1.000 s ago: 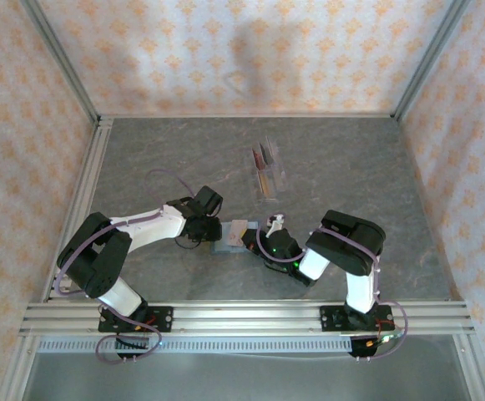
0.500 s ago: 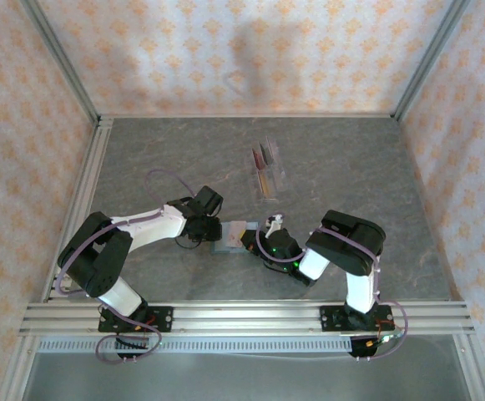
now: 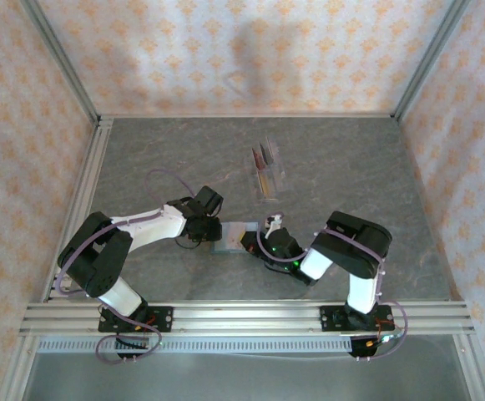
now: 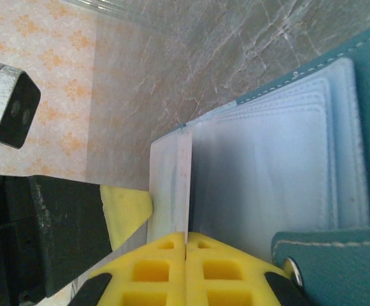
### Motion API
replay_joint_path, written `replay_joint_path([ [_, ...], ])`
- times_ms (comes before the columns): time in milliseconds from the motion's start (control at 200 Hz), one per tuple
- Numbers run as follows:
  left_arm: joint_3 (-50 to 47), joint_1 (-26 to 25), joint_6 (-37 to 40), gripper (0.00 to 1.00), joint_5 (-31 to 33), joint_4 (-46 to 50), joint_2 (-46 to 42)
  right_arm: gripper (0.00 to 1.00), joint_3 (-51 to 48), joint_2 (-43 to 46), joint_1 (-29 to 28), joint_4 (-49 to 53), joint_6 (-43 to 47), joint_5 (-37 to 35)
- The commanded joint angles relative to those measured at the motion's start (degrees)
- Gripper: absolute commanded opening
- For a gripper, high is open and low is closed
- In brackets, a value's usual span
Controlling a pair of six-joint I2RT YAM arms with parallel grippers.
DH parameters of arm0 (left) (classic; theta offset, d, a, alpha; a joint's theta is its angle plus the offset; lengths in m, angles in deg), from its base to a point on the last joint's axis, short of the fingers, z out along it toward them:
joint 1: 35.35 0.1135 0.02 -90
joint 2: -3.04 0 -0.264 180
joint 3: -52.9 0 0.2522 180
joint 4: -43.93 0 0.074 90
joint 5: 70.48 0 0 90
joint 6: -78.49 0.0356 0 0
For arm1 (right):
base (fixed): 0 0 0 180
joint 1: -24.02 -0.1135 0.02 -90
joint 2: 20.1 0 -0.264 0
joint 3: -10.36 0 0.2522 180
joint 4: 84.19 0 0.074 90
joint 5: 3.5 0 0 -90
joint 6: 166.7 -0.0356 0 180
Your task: Put the credit cards into the card holder
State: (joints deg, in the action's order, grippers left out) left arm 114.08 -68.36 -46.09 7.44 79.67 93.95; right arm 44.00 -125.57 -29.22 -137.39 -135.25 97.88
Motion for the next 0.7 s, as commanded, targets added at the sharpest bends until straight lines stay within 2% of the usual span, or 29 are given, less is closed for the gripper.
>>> replay_joint_path([
  [0,-0.59,0.23,-0.31,0.25,1.09,1.10,1.24,0.00,-3.79,-0.60,-1.31,15.86,0.26,1.90],
  [280,-0.68,0.23,-0.39,0.25,1.08,1.05,1.17,0.00,-1.30,-0.02,-1.36,19.33,1.74,3.39],
  [545,-0.76,0.23,-0.39,0.25,0.90,1.02,0.85,0.00,1.59,3.36,-1.35,25.41,3.62,1.03],
  [691,-0.91,0.20,-0.48,0.25,0.74,0.96,0.53,0.00,3.84,2.42,-1.41,26.22,4.14,1.43],
])
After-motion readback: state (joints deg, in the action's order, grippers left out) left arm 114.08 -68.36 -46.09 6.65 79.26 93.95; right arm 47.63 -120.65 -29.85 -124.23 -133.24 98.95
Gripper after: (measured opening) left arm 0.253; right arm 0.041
